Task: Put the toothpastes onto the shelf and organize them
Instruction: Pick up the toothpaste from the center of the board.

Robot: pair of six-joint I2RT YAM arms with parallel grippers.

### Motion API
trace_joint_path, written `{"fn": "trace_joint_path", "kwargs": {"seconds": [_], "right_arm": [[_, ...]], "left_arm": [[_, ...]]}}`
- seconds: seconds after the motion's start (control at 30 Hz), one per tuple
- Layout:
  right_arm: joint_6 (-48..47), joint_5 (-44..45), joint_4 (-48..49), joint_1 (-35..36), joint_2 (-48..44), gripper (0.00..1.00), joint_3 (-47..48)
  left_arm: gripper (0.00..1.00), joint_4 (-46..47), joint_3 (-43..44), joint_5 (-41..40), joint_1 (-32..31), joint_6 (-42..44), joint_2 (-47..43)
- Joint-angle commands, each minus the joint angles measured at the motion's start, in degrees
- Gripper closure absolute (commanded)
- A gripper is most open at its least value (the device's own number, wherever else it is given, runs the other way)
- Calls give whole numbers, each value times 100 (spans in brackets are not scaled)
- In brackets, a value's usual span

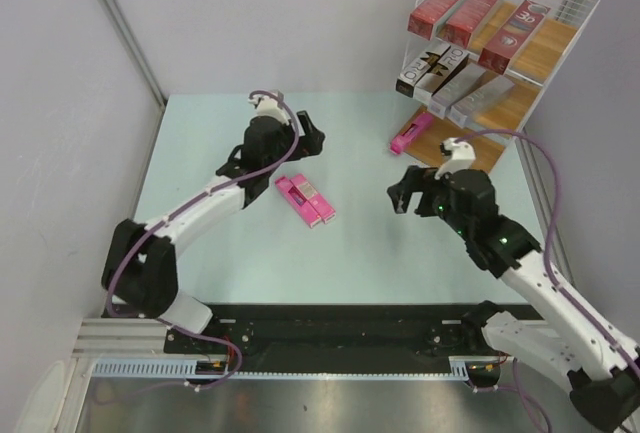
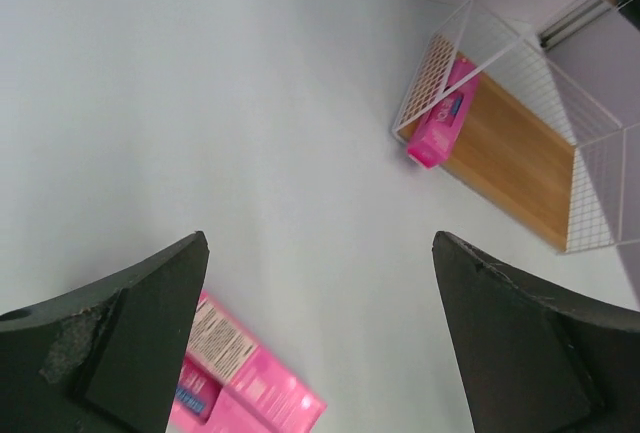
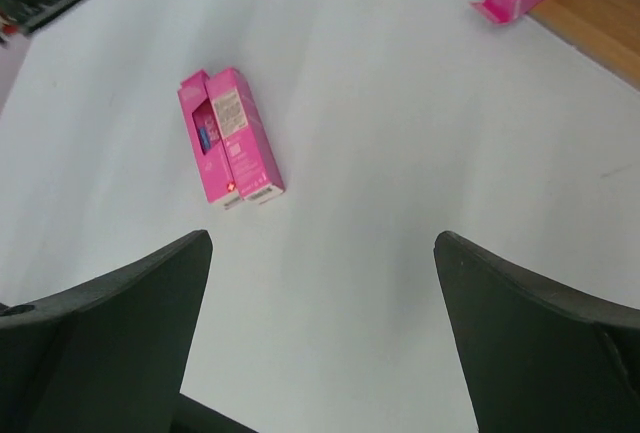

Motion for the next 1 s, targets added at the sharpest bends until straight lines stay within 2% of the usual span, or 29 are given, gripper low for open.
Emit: {"fn": "trace_joint_path", "kwargs": {"seconds": [0.0, 0.23, 0.5, 0.83, 0.97], "right_arm": [[-187, 414, 749, 594, 881, 0, 236], [-319, 159, 1426, 1105, 2360, 1, 227], [-460, -833, 2085, 1211, 3460, 4, 253], [-899, -1563, 2648, 1281, 4505, 5, 446], [-838, -1275, 2666, 1325, 4848, 6, 604]], "left_arm": [[0, -939, -506, 18, 301, 547, -908], [1, -1423, -1421, 284, 610, 574, -1753], [0, -1608, -2230, 442, 759, 477, -2369], [0, -1643, -2380, 573, 803, 416, -2378], [0, -1538, -2424, 811, 821, 354, -2343]]}}
